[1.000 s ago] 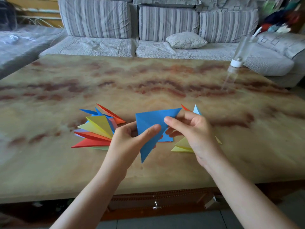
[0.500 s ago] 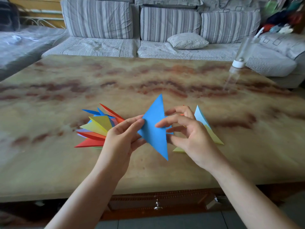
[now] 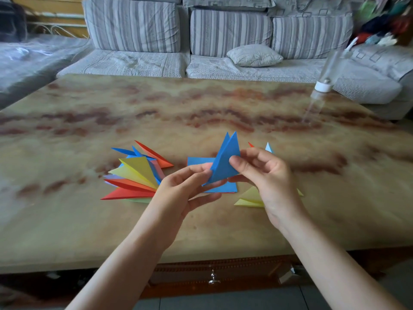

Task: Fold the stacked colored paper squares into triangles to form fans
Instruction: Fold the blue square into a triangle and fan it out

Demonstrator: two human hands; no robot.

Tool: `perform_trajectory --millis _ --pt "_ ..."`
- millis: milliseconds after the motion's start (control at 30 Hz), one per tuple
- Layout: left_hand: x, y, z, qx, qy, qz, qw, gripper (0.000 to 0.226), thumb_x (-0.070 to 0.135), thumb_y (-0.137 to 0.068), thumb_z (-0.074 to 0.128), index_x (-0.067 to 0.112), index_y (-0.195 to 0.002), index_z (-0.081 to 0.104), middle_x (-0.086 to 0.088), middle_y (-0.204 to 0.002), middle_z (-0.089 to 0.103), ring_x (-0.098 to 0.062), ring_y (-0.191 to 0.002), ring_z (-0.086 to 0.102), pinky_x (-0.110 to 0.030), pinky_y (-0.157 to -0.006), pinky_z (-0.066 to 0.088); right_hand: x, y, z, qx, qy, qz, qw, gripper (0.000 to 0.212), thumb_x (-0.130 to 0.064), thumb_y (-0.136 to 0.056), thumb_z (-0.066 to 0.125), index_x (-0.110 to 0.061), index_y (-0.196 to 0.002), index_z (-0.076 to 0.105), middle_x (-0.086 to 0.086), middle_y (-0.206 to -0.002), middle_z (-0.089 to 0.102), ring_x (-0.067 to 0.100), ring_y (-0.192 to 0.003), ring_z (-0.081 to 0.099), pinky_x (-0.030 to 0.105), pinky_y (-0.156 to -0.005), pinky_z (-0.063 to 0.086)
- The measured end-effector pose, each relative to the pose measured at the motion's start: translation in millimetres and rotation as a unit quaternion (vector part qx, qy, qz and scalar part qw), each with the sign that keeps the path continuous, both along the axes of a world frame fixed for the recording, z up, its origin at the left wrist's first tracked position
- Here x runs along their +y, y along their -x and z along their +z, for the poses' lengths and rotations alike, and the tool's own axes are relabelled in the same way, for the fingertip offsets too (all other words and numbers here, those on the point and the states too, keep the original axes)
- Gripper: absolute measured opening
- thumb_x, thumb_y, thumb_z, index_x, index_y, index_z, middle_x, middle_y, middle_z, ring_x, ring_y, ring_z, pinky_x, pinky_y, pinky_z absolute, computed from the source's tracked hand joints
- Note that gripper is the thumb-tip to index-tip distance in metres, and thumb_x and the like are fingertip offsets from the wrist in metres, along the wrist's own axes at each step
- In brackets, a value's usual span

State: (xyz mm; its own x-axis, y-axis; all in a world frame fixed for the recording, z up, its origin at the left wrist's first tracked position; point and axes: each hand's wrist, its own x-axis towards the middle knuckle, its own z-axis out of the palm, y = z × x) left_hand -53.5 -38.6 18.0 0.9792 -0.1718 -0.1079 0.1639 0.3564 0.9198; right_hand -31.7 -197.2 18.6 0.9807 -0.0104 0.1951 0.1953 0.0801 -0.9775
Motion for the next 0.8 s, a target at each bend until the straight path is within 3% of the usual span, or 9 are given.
perform_trajectory --millis 167,367,500,567,667,800 --pt "-5 1 1 -0.033 -0.088 0.041 0.995 0.024 0.025 -0.09 0.054 0.008 -0.095 0.07 -0.006 -0.095 0.074 -0.014 -0.088 0.07 -0.026 -0.071 0.058 -2 1 3 -0.003 -0.012 0.016 1.0 0.015 -0.004 -0.081 0.067 -0.014 -0.093 0.067 0.002 -0.077 0.072 0.013 -0.073 0.068 0.02 -0.064 0.052" --pt "-3 -1 5 -0.1 -0.08 0.111 0.986 0.038 0.028 -0.075 0.064 0.015 -0.11 0.066 -0.001 -0.098 0.075 -0.012 -0.093 0.07 -0.021 -0.073 0.056 1 7 6 -0.006 0.037 0.082 0.996 0.02 0.0 -0.08 0.068 -0.018 -0.089 0.071 -0.003 -0.082 0.073 0.007 -0.076 0.065 0.016 -0.059 0.05" --pt "-1 0 7 -0.112 -0.055 0.124 0.984 0.029 0.019 -0.071 0.067 0.011 -0.099 0.069 -0.003 -0.09 0.076 -0.014 -0.088 0.071 -0.02 -0.07 0.056 2 8 6 -0.012 0.073 0.092 0.993 0.021 -0.002 -0.081 0.068 -0.022 -0.088 0.071 -0.001 -0.088 0.073 0.01 -0.08 0.063 0.017 -0.061 0.05" --pt "-1 1 7 -0.113 -0.036 0.135 0.984 0.025 0.016 -0.07 0.067 0.01 -0.095 0.069 -0.003 -0.088 0.076 -0.014 -0.084 0.072 -0.019 -0.067 0.055 3 8 7 0.002 0.064 0.082 0.995 0.015 -0.012 -0.078 0.072 -0.019 -0.092 0.07 -0.001 -0.084 0.071 0.008 -0.076 0.063 0.018 -0.06 0.05" --pt "-4 3 6 -0.117 -0.03 0.146 0.982 0.022 0.016 -0.071 0.068 0.011 -0.093 0.069 -0.004 -0.089 0.076 -0.016 -0.086 0.072 -0.02 -0.068 0.055 6 9 6 0.027 0.048 0.068 0.996 0.028 -0.028 -0.066 0.073 -0.013 -0.089 0.07 -0.002 -0.077 0.072 0.005 -0.069 0.065 0.016 -0.059 0.049" --pt "-8 5 6 -0.118 -0.024 0.146 0.982 0.024 0.017 -0.071 0.068 0.013 -0.094 0.068 -0.005 -0.089 0.076 -0.018 -0.087 0.072 -0.022 -0.07 0.056 8 8 3 0.028 0.037 0.053 0.998 0.016 -0.02 -0.072 0.073 -0.009 -0.084 0.072 -0.003 -0.07 0.07 0.006 -0.068 0.064 0.014 -0.059 0.048"
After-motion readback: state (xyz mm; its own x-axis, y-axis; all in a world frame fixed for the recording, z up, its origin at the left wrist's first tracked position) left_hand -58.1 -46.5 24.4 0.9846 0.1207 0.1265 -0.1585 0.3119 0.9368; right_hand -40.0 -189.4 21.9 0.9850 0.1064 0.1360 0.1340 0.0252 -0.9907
